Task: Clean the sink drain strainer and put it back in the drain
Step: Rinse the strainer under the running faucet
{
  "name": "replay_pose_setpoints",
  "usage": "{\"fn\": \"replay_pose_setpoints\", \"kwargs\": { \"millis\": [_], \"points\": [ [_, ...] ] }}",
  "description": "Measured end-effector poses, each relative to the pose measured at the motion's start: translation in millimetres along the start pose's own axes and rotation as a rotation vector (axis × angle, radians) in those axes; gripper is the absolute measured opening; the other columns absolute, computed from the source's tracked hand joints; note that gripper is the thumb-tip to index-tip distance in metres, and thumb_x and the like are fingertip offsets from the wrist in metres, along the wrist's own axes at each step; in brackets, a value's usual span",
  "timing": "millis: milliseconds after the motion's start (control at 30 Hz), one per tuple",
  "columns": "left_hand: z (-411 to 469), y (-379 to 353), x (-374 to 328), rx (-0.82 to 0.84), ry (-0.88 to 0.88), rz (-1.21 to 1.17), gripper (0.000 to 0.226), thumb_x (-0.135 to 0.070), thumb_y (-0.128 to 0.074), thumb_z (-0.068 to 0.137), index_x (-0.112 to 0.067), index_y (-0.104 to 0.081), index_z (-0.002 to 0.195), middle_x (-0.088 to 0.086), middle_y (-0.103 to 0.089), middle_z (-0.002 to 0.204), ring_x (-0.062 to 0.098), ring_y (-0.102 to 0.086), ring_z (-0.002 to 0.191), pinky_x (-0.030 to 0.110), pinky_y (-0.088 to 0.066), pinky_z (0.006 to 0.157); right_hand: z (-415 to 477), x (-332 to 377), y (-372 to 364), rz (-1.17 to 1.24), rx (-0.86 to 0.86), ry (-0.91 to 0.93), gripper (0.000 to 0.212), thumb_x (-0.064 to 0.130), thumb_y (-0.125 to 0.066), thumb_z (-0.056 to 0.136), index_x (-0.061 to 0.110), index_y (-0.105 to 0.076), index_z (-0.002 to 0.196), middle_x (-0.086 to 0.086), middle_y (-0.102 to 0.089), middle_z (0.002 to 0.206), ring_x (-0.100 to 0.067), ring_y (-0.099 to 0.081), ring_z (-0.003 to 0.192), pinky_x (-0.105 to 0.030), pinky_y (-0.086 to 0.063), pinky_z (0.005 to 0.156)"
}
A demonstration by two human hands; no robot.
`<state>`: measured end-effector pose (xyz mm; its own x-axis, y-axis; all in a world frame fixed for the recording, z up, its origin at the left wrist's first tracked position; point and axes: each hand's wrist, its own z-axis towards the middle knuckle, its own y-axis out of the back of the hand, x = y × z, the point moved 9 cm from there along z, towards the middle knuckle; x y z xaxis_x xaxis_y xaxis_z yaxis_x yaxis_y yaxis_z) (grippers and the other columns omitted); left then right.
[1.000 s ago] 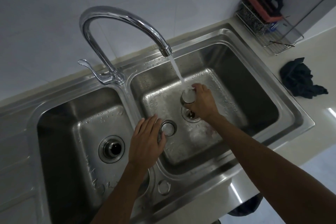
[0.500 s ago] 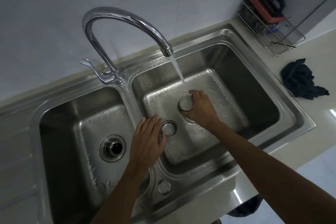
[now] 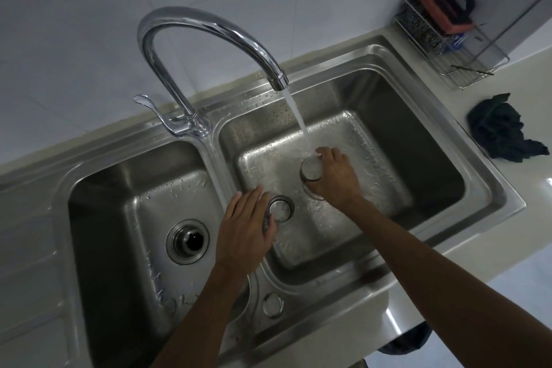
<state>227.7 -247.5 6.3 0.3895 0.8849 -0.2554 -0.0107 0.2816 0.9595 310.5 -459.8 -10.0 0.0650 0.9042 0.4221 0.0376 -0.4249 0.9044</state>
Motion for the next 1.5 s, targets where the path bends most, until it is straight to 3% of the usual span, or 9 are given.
{"fn": "replay_pose_setpoints", "kwargs": {
  "millis": [333, 500, 633, 800, 933, 1033, 1233, 1367, 1500],
  "points": [
    [-1, -1, 0, 0.015, 0.006, 0.005, 0.049, -0.036, -0.047, 0.103, -0.009, -0.056, 0.142, 0.010, -0.052, 0.152, 0.022, -0.049, 0.140, 0.042, -0.026, 0.124, -11, -12, -22, 0.005, 0.097, -0.059, 0.081, 0.047, -0.083, 0.072, 0.019, -0.049, 0.139, -0.012, -0.047, 0.128, -0.035, -0.052, 0.109, -0.042, -0.049, 0.093],
    [-1, -2, 2, 0.009, 0.003, 0.006, 0.049, -0.036, -0.046, 0.102, -0.009, -0.055, 0.142, 0.010, -0.052, 0.152, 0.022, -0.049, 0.140, 0.044, -0.029, 0.123, -16, -26, -20, 0.125, 0.073, -0.158, 0.075, 0.040, -0.090, 0.064, 0.019, -0.048, 0.122, -0.009, -0.049, 0.120, -0.030, -0.058, 0.101, -0.042, -0.055, 0.083],
    [-2, -3, 3, -0.005, 0.000, -0.002, 0.049, -0.036, -0.046, 0.102, -0.009, -0.056, 0.142, 0.010, -0.053, 0.151, 0.023, -0.049, 0.139, 0.045, -0.030, 0.122, -24, -38, -19, 0.223, 0.034, -0.249, 0.075, 0.038, -0.093, 0.061, 0.015, -0.040, 0.109, -0.009, -0.058, 0.110, -0.029, -0.060, 0.092, -0.033, -0.045, 0.070],
    [-1, -4, 3, -0.006, -0.006, -0.002, 0.050, -0.038, -0.044, 0.103, -0.009, -0.056, 0.142, 0.010, -0.053, 0.151, 0.023, -0.050, 0.139, 0.045, -0.030, 0.122, -28, -43, -16, 0.284, 0.062, -0.222, 0.091, 0.037, -0.089, 0.063, 0.029, -0.036, 0.136, -0.009, -0.049, 0.118, -0.025, -0.056, 0.097, -0.033, -0.045, 0.080],
    [-1, -5, 4, -0.006, -0.009, 0.002, 0.050, -0.038, -0.042, 0.104, -0.010, -0.056, 0.142, 0.010, -0.053, 0.150, 0.023, -0.050, 0.138, 0.045, -0.029, 0.122, -27, -58, -19, 0.190, 0.093, -0.252, 0.070, 0.041, -0.086, 0.065, 0.018, -0.049, 0.119, -0.005, -0.048, 0.115, -0.027, -0.058, 0.096, -0.029, -0.042, 0.077],
    [-1, -7, 4, -0.001, -0.008, 0.011, 0.050, -0.039, -0.040, 0.104, -0.011, -0.055, 0.142, 0.009, -0.053, 0.150, 0.023, -0.049, 0.139, 0.045, -0.028, 0.123, -28, -65, -20, 0.123, 0.090, -0.250, 0.070, 0.042, -0.088, 0.063, 0.011, -0.049, 0.111, -0.007, -0.052, 0.111, -0.026, -0.055, 0.097, -0.029, -0.041, 0.074],
    [-1, -8, 4, -0.001, -0.003, 0.019, 0.050, -0.039, -0.041, 0.104, -0.010, -0.054, 0.142, 0.010, -0.053, 0.150, 0.023, -0.050, 0.139, 0.045, -0.029, 0.122, -33, -67, -33, 0.020, 0.213, -0.213, 0.091, 0.040, -0.087, 0.066, 0.011, -0.038, 0.136, -0.015, -0.045, 0.127, -0.032, -0.052, 0.109, -0.042, -0.051, 0.091],
    [-1, -8, 4, 0.016, 0.006, 0.028, 0.051, -0.040, -0.040, 0.104, -0.010, -0.054, 0.143, 0.010, -0.053, 0.151, 0.022, -0.049, 0.139, 0.044, -0.029, 0.123, -37, -73, -50, -0.078, 0.323, -0.199, 0.086, 0.039, -0.086, 0.070, 0.010, -0.037, 0.134, -0.016, -0.040, 0.129, -0.034, -0.049, 0.112, -0.042, -0.049, 0.093],
    [0, -5, 3, 0.017, 0.006, 0.021, 0.051, -0.039, -0.041, 0.104, -0.009, -0.055, 0.143, 0.011, -0.054, 0.150, 0.023, -0.050, 0.139, 0.045, -0.030, 0.122, -40, -80, -60, -0.173, 0.409, -0.220, 0.096, 0.040, -0.089, 0.066, 0.011, -0.030, 0.136, -0.016, -0.039, 0.130, -0.034, -0.048, 0.115, -0.043, -0.051, 0.090]
  ]
}}
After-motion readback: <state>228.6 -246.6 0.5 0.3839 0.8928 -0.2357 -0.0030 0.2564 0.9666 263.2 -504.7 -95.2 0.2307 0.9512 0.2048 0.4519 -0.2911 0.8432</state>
